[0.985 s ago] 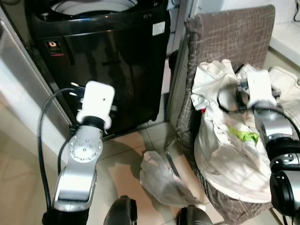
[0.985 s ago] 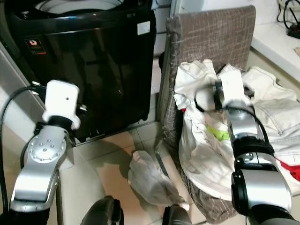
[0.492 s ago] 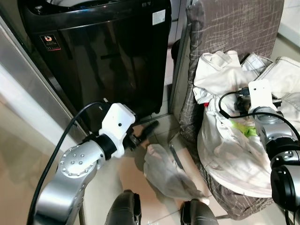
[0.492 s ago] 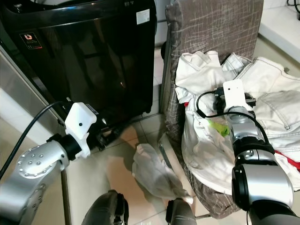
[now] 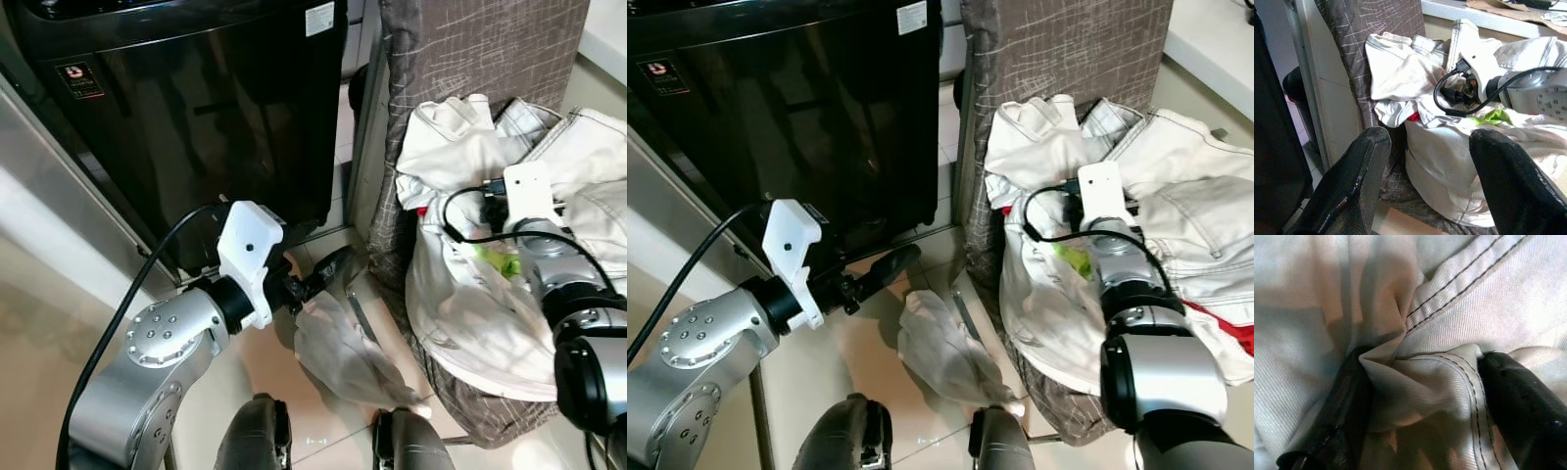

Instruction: Clothes washing

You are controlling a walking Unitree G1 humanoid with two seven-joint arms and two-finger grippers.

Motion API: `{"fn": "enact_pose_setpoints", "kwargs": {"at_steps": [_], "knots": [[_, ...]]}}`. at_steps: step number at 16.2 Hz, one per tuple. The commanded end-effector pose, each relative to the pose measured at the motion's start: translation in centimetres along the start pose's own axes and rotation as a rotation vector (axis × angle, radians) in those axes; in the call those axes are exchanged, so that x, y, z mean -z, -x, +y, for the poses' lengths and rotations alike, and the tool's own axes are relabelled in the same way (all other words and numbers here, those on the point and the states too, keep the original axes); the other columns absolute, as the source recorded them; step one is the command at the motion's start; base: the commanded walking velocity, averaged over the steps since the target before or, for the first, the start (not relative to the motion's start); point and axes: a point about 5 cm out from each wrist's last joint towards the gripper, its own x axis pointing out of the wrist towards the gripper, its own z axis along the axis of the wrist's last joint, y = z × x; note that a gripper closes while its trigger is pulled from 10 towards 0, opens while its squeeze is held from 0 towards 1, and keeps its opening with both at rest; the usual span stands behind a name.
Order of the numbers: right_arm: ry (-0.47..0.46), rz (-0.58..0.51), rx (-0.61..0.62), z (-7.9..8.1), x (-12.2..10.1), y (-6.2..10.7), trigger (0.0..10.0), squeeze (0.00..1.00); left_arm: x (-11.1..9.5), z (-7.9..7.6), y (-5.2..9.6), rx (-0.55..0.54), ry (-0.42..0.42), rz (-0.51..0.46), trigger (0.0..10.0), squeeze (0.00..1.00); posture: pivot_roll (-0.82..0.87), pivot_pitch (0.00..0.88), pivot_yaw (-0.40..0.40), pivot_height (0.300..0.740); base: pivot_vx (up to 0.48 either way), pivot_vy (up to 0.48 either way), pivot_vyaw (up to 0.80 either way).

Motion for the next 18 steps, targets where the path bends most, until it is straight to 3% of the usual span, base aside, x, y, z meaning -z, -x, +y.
{"fn": "enact_pose_setpoints", "kwargs": {"at_steps": [1, 6, 9, 14, 18], "knots": [[-0.071, 0.111, -0.095, 2.5, 3.2, 0.7, 0.0, 0.0, -0.1, -0.4, 0.1, 0.005, 0.017, -0.003, 10.0, 0.0, 0.18, 0.261, 0.039, 0.699, 0.0, 0.0, 0.0], [-0.205, 0.129, -0.129, 4.7, 3.6, 1.0, 0.0, 0.0, 0.5, -1.1, -0.3, -0.003, 0.035, 0.009, 10.0, 0.0, 0.17, 0.248, 0.035, 0.699, 0.0, 0.0, 0.0], [-0.244, 0.106, -0.157, 5.8, 2.9, 1.0, 0.0, 0.0, 0.4, 0.0, -0.8, -0.045, 0.015, -0.003, 10.0, 0.0, 0.18, 0.2, 0.032, 0.699, 0.0, 0.0, 0.0], [-0.323, -0.066, -0.23, 7.2, -1.9, 0.7, 0.0, 0.0, 0.2, 1.5, -2.6, -0.109, 0.009, -0.06, 10.0, 0.0, 0.13, 0.101, 0.003, 0.699, 0.0, 0.0, 0.0], [-0.334, -0.288, -0.275, 6.6, -8.5, 0.7, 0.0, 0.0, 0.2, 2.8, -4.6, -0.174, 0.0, -0.119, 10.0, 0.0, 0.08, 0.002, -0.037, 0.699, 0.0, 0.0, 0.0]]}}
